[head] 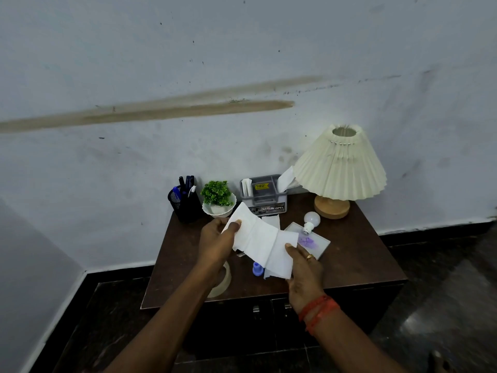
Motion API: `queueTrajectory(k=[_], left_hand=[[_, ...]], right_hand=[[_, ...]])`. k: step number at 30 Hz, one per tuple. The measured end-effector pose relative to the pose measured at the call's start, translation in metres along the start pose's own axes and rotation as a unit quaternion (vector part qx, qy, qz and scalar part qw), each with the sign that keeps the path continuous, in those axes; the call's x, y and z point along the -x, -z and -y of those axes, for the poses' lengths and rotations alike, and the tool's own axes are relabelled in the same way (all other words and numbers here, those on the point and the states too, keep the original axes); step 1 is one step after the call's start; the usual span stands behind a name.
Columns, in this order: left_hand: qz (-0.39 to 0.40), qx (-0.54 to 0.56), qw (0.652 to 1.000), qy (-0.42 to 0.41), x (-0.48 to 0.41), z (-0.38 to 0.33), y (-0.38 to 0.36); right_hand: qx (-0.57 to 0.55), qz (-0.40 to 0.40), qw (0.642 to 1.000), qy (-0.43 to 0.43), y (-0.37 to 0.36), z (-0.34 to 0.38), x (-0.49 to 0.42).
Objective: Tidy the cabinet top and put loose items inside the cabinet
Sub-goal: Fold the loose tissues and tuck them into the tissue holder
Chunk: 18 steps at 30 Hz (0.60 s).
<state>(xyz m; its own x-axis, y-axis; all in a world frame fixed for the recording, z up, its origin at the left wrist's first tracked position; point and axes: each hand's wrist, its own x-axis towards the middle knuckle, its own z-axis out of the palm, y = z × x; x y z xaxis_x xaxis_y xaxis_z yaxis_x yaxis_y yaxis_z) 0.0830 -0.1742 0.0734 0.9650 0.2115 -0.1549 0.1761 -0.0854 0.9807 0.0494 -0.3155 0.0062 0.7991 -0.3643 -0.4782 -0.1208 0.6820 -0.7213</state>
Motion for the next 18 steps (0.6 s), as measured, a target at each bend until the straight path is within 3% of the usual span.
queueTrajectory(k=[4,9,18], left_hand=[[0.018,0.005,1.000,0.006,0.009,0.012,-0.009],[0.029,0.014,0.999,-0.007,0.018,0.025,-0.017],[0.035,0.170,0.983,0.056,0.025,0.024,-0.021]], right_hand=[[0.129,-0.041,0.989,0.056,-0.001,0.003,0.001],[0.152,-0.047,0.982,0.102,-0.008,0.010,0.008],[0.106,-0.010,0.994,-0.001,-0.011,0.009,0.007]])
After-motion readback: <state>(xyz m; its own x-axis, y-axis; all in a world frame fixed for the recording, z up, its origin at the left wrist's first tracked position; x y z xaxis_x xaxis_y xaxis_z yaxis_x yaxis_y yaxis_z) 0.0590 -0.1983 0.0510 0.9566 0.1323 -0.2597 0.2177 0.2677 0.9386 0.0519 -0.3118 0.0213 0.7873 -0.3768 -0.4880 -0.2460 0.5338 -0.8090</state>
